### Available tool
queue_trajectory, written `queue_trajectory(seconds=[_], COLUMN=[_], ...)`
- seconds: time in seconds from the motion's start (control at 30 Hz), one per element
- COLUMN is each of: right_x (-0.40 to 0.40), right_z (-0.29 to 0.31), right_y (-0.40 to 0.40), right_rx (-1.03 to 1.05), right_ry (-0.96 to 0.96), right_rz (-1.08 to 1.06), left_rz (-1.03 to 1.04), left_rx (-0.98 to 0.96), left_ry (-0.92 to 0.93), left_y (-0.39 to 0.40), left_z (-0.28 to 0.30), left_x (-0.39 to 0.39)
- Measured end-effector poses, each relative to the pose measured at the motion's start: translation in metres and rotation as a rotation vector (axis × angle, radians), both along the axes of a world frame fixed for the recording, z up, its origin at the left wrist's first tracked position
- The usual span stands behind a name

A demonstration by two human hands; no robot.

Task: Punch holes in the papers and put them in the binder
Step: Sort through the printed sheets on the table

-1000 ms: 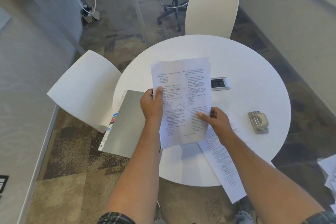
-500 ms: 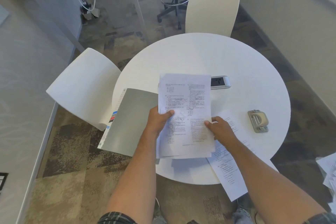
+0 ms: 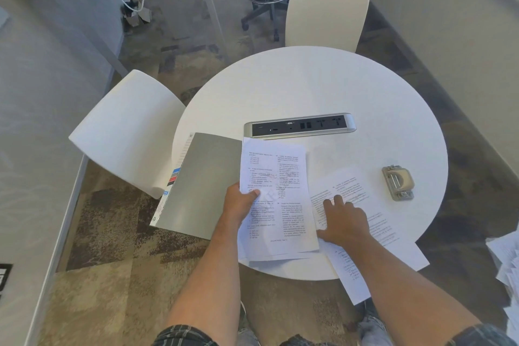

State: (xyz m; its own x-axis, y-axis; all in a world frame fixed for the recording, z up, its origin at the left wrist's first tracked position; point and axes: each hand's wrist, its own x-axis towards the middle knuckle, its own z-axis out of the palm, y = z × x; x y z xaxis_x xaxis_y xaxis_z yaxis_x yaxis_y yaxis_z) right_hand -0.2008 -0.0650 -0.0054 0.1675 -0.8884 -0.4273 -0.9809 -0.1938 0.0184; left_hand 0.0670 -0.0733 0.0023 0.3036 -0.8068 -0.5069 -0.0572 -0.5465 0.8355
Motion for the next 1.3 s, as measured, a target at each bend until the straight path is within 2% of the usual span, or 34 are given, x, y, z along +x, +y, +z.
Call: queue_trajectory(seconds=[0.63, 0.93, 1.3], right_x=[0.019, 0.010, 0.016], right_z=[0.005, 0.029, 0.051], right_y=[0.005, -0.014, -0.025], right_rx=[0.019, -0.059, -0.140], right_ry=[-0.048, -0.132, -0.220], right_rz=[-0.081, -0.288, -0.257], left_rz=[-0.017, -0.053, -0.048], left_rx=[0.005, 0.024, 0.009], left_ry=[-0.039, -0.075, -0.003], left_y=[0.011, 0.017, 0.025], left_z=[-0.007, -0.004, 0.011], left_x=[0.000, -0.009, -0.024])
